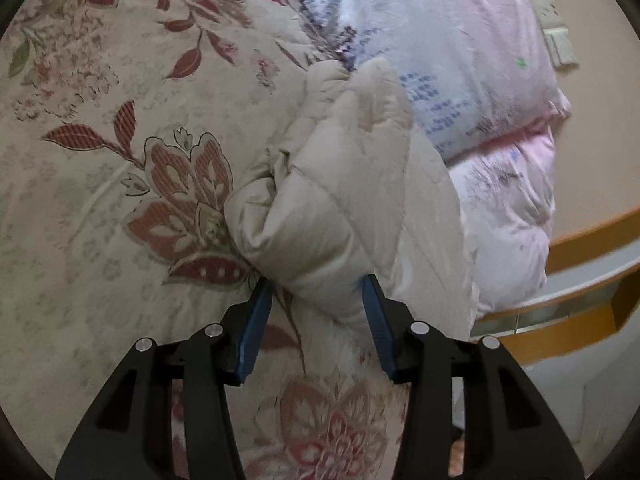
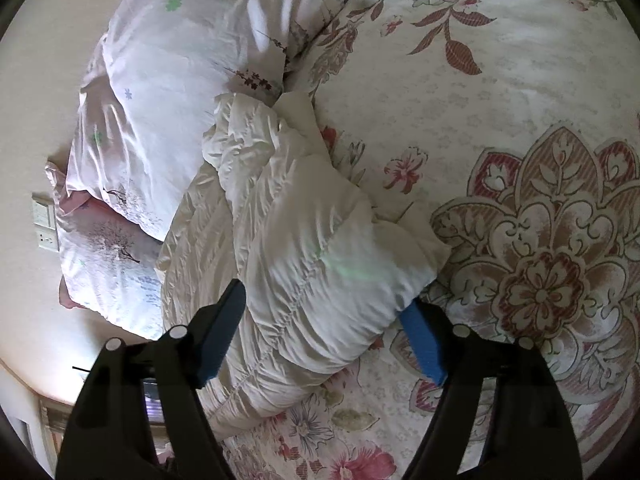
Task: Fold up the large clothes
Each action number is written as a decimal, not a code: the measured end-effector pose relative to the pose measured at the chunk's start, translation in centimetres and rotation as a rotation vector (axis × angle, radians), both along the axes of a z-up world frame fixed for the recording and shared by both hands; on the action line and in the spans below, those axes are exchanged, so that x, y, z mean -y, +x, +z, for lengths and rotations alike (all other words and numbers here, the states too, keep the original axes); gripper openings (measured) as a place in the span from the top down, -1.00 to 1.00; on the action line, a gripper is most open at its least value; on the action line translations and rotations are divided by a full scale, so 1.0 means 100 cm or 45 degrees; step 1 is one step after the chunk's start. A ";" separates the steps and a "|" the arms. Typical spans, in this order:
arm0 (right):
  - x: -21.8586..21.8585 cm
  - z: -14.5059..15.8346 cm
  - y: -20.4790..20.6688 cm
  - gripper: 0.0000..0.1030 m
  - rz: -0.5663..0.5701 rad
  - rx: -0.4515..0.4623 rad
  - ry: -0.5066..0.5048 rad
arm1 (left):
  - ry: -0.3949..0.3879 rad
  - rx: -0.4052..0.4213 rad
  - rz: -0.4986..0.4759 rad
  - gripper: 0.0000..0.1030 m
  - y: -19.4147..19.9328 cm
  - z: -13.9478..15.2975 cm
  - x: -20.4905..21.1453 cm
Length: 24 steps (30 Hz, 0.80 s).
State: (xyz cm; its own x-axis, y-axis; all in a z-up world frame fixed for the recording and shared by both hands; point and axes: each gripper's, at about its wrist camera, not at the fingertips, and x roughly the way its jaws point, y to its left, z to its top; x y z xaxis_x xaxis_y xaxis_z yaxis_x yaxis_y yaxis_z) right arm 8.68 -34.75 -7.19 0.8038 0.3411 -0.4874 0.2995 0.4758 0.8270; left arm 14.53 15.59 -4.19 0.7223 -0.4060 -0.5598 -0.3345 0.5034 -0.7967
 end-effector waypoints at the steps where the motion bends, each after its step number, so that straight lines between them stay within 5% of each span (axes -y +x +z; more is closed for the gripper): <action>1: 0.000 0.000 0.000 -0.48 0.000 0.002 0.001 | -0.012 -0.001 0.010 0.08 0.002 -0.002 0.000; 6: 0.001 0.000 0.002 -0.32 -0.003 0.013 -0.008 | -0.026 0.027 0.090 0.08 0.011 -0.003 -0.002; 11: -0.002 -0.004 0.004 0.22 0.004 0.027 -0.011 | -0.079 0.064 0.175 0.10 0.019 -0.006 -0.008; 15: -0.003 -0.005 0.005 0.45 0.030 0.051 0.001 | -0.149 0.096 0.208 0.54 0.024 -0.016 -0.013; 24: -0.017 0.018 -0.008 0.62 0.133 0.128 -0.041 | -0.179 0.178 0.238 0.78 0.012 -0.007 -0.027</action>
State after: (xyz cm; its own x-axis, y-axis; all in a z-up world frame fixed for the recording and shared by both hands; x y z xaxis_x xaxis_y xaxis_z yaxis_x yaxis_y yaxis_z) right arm 7.92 -33.08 -5.44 0.8101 0.4110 -0.4182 0.1636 0.5266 0.8342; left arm 15.75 18.32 -4.90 0.8583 -0.3252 -0.3969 -0.2929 0.3246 -0.8994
